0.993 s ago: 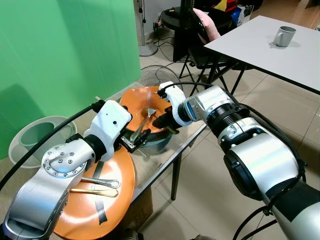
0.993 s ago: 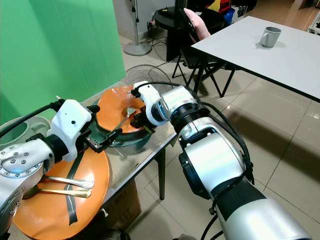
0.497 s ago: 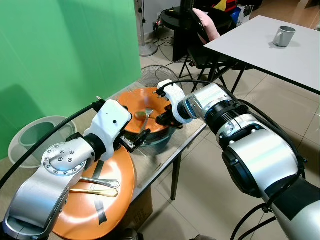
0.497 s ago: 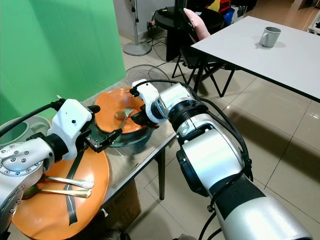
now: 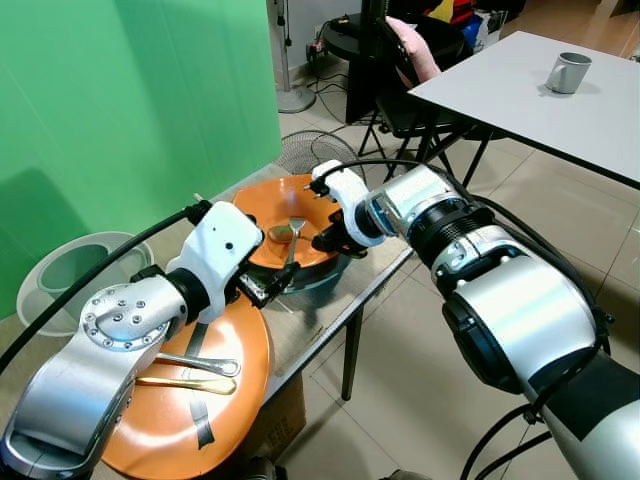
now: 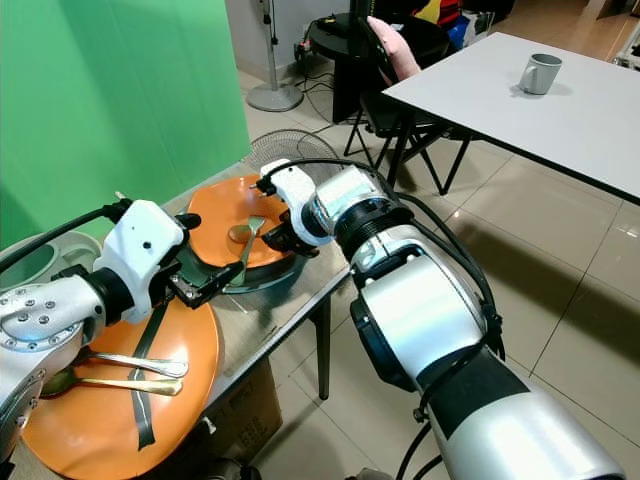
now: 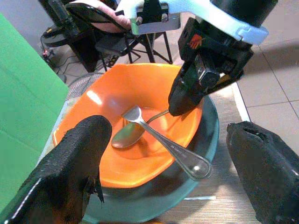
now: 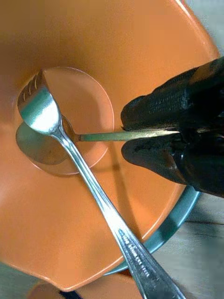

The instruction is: Setting the table

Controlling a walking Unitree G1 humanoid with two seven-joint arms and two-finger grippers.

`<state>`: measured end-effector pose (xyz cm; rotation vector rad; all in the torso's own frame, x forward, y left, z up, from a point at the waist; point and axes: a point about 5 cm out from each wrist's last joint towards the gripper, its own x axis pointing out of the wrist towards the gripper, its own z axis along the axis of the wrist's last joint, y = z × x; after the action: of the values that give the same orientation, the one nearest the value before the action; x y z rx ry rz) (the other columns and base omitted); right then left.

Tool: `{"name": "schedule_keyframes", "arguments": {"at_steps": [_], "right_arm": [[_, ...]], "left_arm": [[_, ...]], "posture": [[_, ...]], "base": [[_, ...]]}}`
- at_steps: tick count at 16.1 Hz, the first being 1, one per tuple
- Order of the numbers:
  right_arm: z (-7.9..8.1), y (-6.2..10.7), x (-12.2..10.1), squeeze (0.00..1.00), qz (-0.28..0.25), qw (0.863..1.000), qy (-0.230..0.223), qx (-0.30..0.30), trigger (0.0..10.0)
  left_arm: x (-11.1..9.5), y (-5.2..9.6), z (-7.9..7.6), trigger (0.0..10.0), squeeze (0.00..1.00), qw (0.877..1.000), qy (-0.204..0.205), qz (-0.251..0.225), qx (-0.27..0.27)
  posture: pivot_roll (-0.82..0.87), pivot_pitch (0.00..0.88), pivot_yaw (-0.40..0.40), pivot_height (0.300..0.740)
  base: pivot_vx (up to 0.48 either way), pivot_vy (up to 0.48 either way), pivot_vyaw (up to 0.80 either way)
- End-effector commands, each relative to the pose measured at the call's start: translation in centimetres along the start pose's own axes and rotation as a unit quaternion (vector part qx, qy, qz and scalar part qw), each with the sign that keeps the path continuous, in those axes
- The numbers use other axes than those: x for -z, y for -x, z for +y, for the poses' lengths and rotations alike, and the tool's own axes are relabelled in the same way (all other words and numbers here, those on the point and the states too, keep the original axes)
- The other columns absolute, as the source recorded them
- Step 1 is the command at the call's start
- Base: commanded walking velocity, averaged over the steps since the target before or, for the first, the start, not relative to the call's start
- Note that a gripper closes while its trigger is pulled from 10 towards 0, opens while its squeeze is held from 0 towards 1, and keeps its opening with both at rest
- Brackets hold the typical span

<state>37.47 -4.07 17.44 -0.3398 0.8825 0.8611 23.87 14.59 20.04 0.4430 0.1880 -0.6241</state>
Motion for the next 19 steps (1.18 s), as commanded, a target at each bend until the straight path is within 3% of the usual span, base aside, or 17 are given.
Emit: {"name": "schedule_keyframes", "arguments": {"at_steps": [1,4,12,16,19], "right_arm": [[-0.2,0.8,-1.1,0.0,-0.004,0.999,0.035,0.01,0.0],[-0.9,2.0,-1.8,0.0,0.012,0.995,0.101,0.022,0.0],[-2.8,5.0,-1.8,0.0,0.064,0.979,0.195,0.001,0.0],[-3.7,6.1,-1.7,0.0,0.078,0.975,0.21,-0.004,0.0],[-4.0,7.5,-2.2,0.0,0.039,0.982,0.18,-0.027,0.0]], "left_arm": [[-0.1,-0.2,0.0,10.0,0.0,1.0,-0.006,0.002,0.011],[-0.2,-0.3,0.1,10.0,0.0,1.0,-0.009,0.002,0.015],[-0.2,-0.4,0.1,10.0,0.0,1.0,-0.007,0.001,0.024],[-0.2,-0.5,0.0,10.0,0.0,1.0,-0.007,0.001,0.027],[-0.3,-0.7,0.0,10.0,0.0,1.0,-0.006,-0.001,0.028]], "posture": [[-0.08,0.0,0.019,0.74],[-0.08,0.0,0.016,0.74],[-0.09,0.0,0.018,0.74],[-0.1,0.0,0.023,0.74],[-0.1,0.0,0.025,0.74]], "base": [[0.0,0.0,0.0],[0.0,0.0,0.0],[0.0,0.0,0.0],[0.0,0.0,0.0],[0.0,0.0,0.0]]}}
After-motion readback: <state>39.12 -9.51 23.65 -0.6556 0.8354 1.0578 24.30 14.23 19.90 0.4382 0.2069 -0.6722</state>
